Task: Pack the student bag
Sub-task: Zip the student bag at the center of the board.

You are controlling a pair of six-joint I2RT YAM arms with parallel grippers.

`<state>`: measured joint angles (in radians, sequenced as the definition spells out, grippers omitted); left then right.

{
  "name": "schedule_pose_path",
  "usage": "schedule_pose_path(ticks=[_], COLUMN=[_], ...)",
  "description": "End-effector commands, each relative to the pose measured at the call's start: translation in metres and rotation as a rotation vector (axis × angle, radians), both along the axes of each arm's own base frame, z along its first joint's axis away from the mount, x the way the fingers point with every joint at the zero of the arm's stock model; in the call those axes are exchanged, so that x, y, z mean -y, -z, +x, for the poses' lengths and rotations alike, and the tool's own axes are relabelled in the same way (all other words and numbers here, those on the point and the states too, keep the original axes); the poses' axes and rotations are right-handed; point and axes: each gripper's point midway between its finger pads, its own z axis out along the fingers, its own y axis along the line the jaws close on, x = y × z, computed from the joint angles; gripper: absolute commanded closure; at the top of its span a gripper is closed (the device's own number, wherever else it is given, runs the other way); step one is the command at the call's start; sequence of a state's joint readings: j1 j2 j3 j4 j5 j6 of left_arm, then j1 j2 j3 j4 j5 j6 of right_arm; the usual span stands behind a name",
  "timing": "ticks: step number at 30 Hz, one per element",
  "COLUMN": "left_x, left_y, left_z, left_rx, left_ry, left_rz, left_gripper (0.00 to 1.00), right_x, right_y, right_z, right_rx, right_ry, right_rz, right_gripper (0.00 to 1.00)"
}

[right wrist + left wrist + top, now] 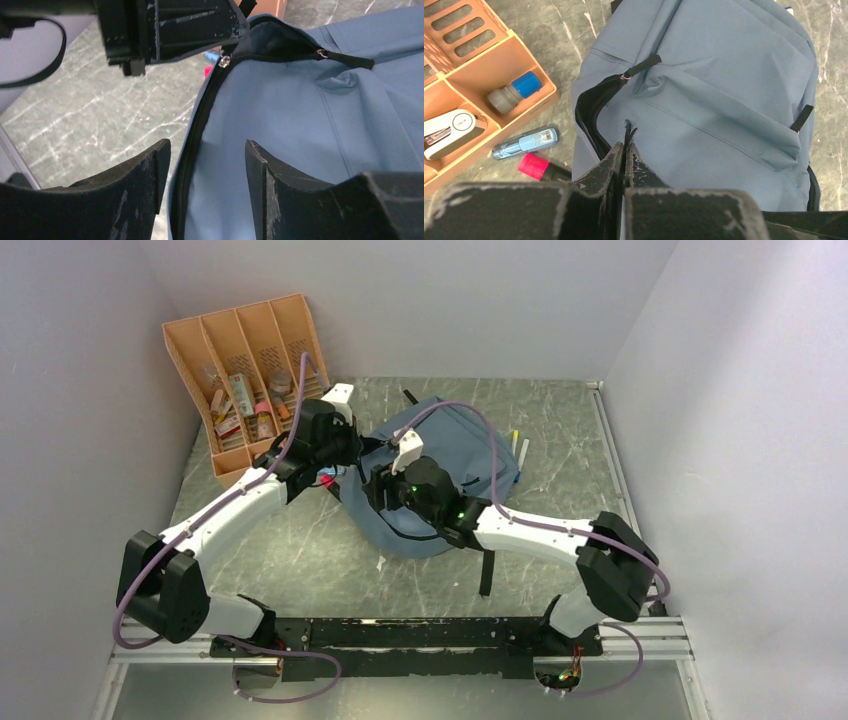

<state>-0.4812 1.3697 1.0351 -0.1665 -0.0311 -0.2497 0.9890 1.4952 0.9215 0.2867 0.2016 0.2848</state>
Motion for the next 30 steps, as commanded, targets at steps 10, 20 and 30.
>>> schedule_pose_path(ticks=[10, 20, 30], left_x=[0.007, 0.008, 0.010], left_y=[-0.035, -0.035, -0.029], left_z=[0.004, 0.003, 0.004], left_rx=[0.102, 0.100, 0.086], left_ry=[0.030, 0.035, 0.044], left_rz=[-0.073, -0.078, -0.074], left_gripper=[0.95, 0.95, 0.95], right_x=[-0.033, -0.034, -0.047], right_y=[0.006, 0.008, 0.019], right_z=[0.029, 0.018, -0.066], right_rx=[-0.032, 0.029, 0.042], right_ry=[0.086, -0.001, -0.502], right_rz=[0.060, 0.012, -0.014], right_gripper=[0.48, 0.94, 1.00])
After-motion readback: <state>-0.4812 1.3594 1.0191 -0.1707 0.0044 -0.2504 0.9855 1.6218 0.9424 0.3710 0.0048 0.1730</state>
